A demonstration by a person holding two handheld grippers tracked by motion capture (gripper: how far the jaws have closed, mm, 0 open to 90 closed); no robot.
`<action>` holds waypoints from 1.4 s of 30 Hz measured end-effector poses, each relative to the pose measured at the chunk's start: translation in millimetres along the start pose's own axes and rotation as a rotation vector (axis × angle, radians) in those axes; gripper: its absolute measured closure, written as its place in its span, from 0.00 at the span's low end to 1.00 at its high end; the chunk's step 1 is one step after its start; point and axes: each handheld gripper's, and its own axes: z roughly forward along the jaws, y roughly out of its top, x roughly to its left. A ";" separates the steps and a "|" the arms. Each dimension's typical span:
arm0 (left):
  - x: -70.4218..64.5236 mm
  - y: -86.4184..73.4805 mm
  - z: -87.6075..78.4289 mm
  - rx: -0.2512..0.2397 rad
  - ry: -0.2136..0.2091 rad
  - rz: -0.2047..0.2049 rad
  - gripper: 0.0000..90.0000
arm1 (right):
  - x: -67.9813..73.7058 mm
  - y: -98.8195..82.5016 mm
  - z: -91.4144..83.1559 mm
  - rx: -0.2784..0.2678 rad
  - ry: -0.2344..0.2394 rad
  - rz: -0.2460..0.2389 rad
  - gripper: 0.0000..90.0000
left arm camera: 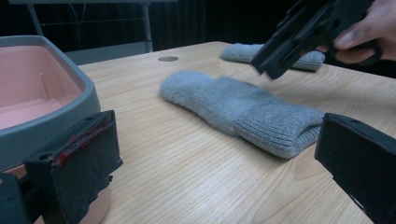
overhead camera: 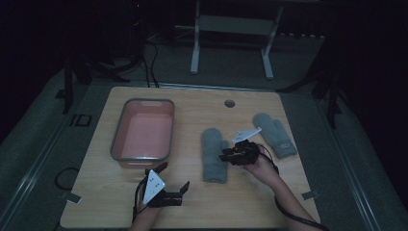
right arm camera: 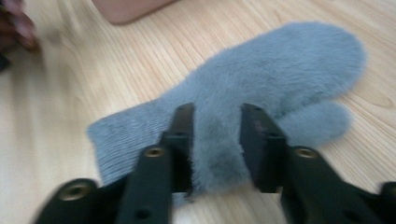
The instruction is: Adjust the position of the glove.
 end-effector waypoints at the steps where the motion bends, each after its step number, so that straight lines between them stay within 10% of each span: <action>1: 0.0 0.0 0.0 0.000 0.000 0.000 0.00 | -0.1 -1.3 -4.2 -0.015 -0.001 0.007 0.61; 12: 0.2 0.1 0.0 0.001 0.001 -0.002 0.00 | -25.9 -21.8 -61.7 -0.086 -0.221 0.112 0.42; 26: 0.6 0.0 -0.1 0.000 0.000 -0.006 0.00 | -111.4 -47.2 -102.3 -0.086 -0.512 0.280 0.55; 42: 0.8 0.1 -0.1 0.002 -0.010 -0.014 0.00 | -161.6 -83.5 -61.4 0.040 -0.486 0.380 0.58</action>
